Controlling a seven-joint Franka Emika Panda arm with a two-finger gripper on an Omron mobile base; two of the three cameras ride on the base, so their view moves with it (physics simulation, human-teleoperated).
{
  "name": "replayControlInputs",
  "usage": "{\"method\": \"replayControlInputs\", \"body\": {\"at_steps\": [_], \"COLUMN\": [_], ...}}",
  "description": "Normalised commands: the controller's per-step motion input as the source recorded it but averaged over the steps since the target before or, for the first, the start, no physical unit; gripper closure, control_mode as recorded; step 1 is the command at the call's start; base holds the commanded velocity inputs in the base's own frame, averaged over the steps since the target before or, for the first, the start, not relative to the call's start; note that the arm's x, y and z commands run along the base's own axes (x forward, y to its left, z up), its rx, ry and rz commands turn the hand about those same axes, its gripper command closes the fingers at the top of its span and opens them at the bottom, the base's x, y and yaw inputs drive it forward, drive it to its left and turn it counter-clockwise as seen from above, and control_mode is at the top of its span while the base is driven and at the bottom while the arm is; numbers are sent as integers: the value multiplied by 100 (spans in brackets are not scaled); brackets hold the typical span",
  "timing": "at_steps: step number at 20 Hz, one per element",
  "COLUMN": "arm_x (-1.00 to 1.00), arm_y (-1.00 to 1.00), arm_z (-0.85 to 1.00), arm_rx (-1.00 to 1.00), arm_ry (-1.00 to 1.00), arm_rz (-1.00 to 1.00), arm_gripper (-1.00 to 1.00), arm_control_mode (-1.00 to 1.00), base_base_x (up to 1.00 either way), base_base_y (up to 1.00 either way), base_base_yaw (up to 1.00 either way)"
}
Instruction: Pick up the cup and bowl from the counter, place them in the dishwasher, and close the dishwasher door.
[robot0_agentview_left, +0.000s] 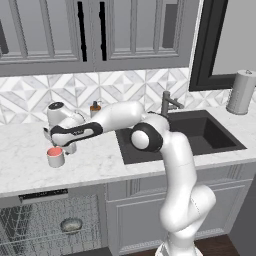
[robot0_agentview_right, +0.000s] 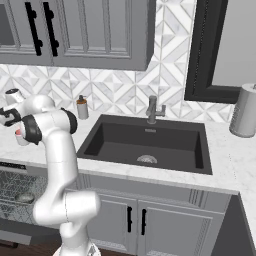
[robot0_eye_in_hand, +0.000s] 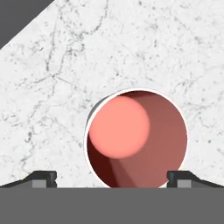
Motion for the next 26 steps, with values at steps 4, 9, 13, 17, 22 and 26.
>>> {"method": "replayControlInputs", "body": {"at_steps": [4,9,13,17,22,26], "arm_x": [-3,-7,0,-16,-25,-25], "arm_y": [-17,-2,0,0,1,-5], "arm_z": [-16,-19,-23,-23,-29,-34], "arm_rx": [0,0,0,0,0,0], "arm_ry": [0,-1,-3,-1,-1,0], "arm_rz": [0,0,2,4,4,7], "arm_gripper": [-100,-100,-100,-100,-100,-100], "arm_control_mode": [-100,-100,-100,-100,-100,-100], "base_base_x": [0,0,0,0,0,0], "base_base_y": [0,0,0,0,0,0], "base_base_yaw": [0,0,0,0,0,0]}}
